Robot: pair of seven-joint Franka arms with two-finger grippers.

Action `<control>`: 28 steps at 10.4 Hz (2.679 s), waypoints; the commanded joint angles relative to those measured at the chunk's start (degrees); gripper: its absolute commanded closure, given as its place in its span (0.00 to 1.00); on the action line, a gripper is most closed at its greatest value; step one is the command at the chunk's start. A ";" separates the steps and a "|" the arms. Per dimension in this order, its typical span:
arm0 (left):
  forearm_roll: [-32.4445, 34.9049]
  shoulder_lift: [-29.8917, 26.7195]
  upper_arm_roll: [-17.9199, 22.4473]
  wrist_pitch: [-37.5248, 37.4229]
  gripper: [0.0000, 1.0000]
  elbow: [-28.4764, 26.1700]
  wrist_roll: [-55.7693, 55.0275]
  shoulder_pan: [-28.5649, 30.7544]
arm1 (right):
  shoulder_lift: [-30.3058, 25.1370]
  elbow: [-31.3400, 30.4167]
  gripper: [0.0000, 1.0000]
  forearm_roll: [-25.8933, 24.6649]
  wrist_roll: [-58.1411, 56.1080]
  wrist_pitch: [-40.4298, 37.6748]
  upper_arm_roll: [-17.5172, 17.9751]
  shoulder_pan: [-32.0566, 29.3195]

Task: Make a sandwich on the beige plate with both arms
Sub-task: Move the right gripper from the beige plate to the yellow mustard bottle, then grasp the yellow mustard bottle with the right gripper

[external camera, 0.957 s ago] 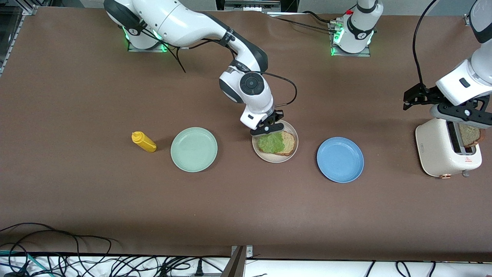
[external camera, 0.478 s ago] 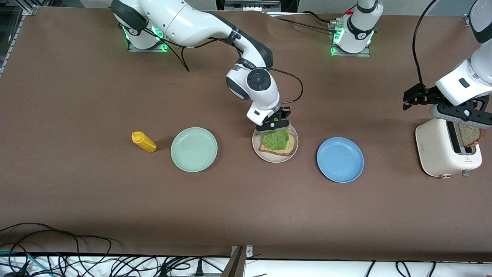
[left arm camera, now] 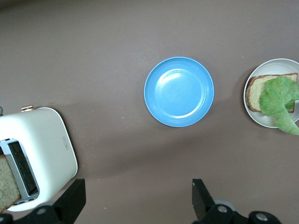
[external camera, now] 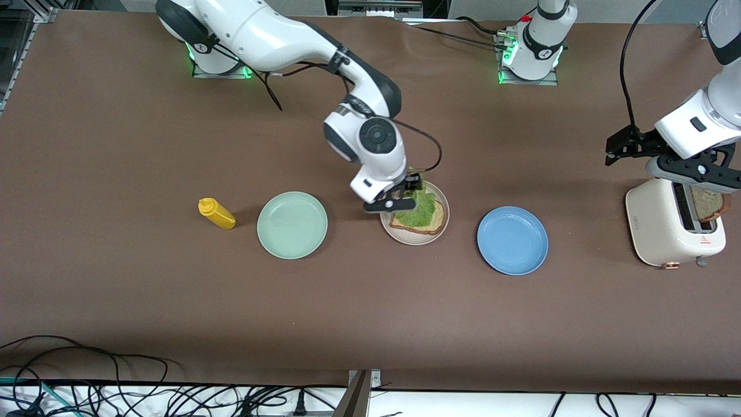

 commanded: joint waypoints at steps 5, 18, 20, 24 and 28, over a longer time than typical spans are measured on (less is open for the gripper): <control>-1.13 -1.31 0.00 0.48 0.00 -0.58 -0.15 0.20 | -11.48 -1.28 0.00 0.91 -8.64 -22.19 0.72 -12.47; -0.69 -1.31 -0.36 -0.13 0.00 -0.40 0.03 -0.24 | -27.65 -20.59 0.00 3.02 -46.22 -21.52 -5.61 -30.77; -0.69 -1.31 -0.44 -0.04 0.00 -0.40 -0.24 -0.33 | -32.30 -27.09 0.00 3.46 -55.54 -18.10 -6.84 -31.73; -0.69 -1.22 -0.44 -0.04 0.00 -0.40 -0.24 -0.42 | -37.77 -37.21 0.00 4.25 -73.62 -8.27 -8.42 -33.14; -0.69 -1.14 -0.44 -0.04 0.00 -0.49 -0.24 -0.51 | -37.86 -42.40 0.00 17.15 -94.73 -2.71 -13.33 -34.11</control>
